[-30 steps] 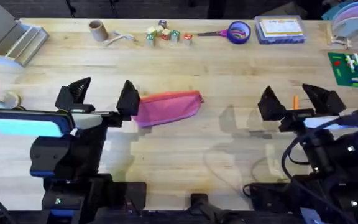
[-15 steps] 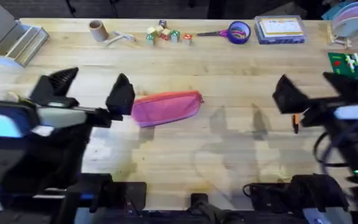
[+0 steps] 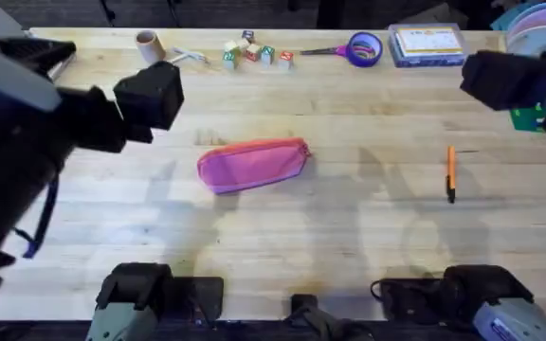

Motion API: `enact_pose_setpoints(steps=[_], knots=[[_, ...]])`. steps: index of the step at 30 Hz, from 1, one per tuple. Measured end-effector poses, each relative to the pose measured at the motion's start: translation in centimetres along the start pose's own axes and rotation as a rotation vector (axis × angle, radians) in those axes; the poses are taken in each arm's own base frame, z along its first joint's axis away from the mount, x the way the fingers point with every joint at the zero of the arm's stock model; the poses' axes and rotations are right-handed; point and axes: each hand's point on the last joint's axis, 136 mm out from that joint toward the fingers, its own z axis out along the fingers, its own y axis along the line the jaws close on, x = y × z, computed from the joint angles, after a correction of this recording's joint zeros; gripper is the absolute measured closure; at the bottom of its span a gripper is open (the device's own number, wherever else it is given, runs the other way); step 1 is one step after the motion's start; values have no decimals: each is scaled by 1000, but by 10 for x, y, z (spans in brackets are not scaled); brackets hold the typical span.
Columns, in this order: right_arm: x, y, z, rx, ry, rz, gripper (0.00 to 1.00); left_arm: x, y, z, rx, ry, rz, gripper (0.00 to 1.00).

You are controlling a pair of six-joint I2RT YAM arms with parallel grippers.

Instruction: Unzip the bag, pick up the pens from the table one at a time and place them inside, then zip the bag closed.

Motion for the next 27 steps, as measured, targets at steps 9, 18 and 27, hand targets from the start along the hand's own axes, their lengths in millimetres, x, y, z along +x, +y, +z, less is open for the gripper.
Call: enact_pose_setpoints(steps=[9, 18, 27], knots=[[1, 5, 7, -34, 49, 6, 4, 12, -1, 12, 18, 106, 66, 8], [1, 6, 7, -41, 49, 7, 3, 65, -37, -4, 276, 271, 385, 8], [3, 6, 7, -41, 55, -16, 4, 86, -56, -12, 454, 256, 706, 8]])
